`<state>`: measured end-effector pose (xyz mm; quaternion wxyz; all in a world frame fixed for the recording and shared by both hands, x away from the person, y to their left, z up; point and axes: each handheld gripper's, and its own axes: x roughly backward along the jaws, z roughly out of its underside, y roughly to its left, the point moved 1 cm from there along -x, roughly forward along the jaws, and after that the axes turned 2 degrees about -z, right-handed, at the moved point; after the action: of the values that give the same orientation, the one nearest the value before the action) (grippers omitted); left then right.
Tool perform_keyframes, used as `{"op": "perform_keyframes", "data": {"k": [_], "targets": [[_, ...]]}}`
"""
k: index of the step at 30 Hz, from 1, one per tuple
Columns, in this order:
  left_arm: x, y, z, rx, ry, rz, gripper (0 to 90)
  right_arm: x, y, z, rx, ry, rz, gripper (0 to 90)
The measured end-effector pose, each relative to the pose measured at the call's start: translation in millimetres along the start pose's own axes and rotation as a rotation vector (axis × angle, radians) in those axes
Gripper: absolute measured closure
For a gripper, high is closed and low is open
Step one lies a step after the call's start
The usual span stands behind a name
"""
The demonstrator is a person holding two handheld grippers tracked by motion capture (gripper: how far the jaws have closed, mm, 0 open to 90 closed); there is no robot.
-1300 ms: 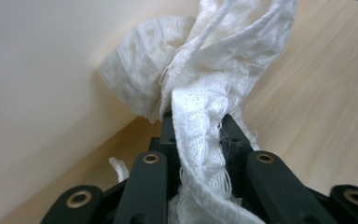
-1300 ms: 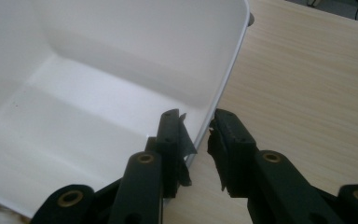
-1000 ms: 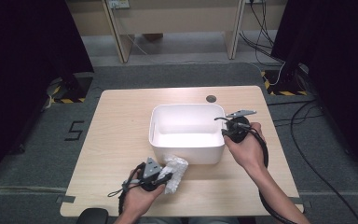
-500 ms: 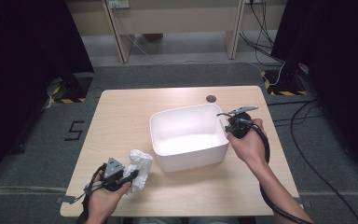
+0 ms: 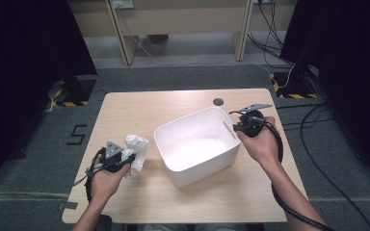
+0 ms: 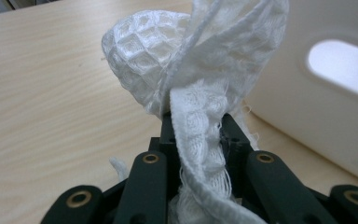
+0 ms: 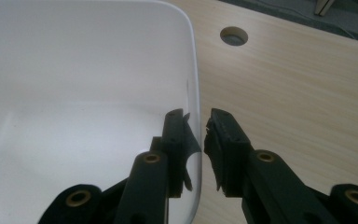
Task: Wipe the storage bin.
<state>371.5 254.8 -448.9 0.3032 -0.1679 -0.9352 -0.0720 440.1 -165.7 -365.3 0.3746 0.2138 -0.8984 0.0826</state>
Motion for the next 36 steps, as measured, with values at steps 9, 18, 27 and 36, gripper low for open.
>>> {"op": "perform_keyframes", "data": {"k": [9, 18, 27, 36], "targets": [[-19.3, 5.4, -15.5, -0.017, 0.007, -0.021, 75.5, 30.5, -8.4, 25.4, -0.008, 0.052, 0.026, 90.0], [-31.4, -2.6, -26.7, -0.06, -0.005, 0.02, 75.5, 18.6, -1.2, 52.6, -0.02, 0.145, -0.042, 90.0], [-42.5, -13.1, -40.0, -0.133, -0.032, 0.057, 75.5, 8.1, 12.7, 49.0, 0.018, 0.178, -0.057, 90.0], [-38.2, -16.1, -38.1, -0.223, -0.037, 0.092, 75.6, -7.5, 12.5, 37.8, 0.04, 0.16, -0.025, 90.0]]}}
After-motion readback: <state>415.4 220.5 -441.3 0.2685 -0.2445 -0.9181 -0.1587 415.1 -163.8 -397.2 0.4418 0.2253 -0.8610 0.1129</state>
